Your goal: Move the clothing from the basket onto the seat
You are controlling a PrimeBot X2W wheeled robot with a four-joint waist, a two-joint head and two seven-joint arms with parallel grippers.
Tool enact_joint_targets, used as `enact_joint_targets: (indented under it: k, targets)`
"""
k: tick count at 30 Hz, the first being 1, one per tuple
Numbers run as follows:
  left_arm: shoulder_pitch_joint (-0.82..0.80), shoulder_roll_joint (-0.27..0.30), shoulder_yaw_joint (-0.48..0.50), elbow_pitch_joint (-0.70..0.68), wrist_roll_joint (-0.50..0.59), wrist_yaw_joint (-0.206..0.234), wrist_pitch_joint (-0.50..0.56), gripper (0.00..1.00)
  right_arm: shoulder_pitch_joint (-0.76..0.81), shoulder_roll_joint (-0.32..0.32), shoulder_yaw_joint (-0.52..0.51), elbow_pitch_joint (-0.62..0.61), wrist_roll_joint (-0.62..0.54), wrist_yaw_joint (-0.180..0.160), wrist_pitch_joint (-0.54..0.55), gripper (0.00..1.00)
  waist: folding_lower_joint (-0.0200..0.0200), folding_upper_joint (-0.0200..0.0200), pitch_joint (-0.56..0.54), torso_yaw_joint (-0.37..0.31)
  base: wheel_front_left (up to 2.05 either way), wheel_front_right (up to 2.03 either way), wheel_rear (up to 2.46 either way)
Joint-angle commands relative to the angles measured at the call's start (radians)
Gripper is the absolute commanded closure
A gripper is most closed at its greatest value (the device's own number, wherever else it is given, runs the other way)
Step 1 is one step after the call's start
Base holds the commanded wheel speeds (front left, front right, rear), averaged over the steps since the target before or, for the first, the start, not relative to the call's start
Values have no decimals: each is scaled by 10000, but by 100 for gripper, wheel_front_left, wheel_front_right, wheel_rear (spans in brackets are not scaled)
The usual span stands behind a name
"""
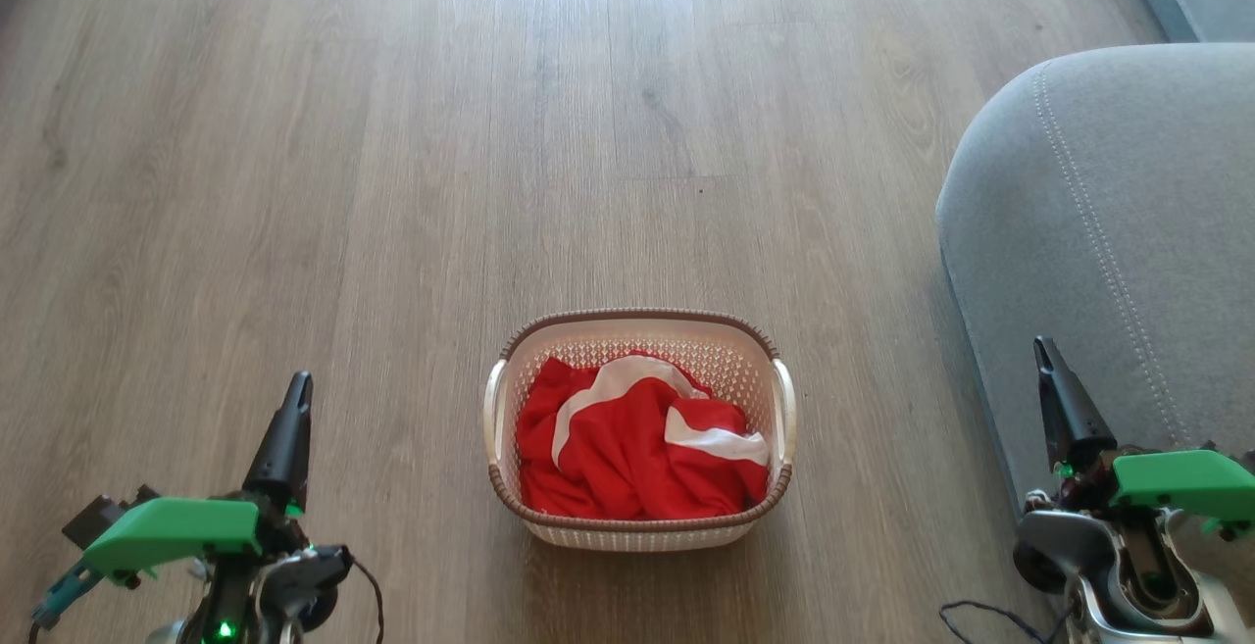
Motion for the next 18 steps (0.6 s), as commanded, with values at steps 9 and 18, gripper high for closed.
enact_joint_targets:
  k: [9,18]
  targets:
    - [-314,143,334,-352,-66,-92,74,100,-180,-4,176,-395,62,0,41,100,0,0,0,0,0,0,0]
    - [-314,143,334,-352,-66,-92,74,100,-180,-4,177,-395,62,0,41,100,0,0,0,0,0,0,0]
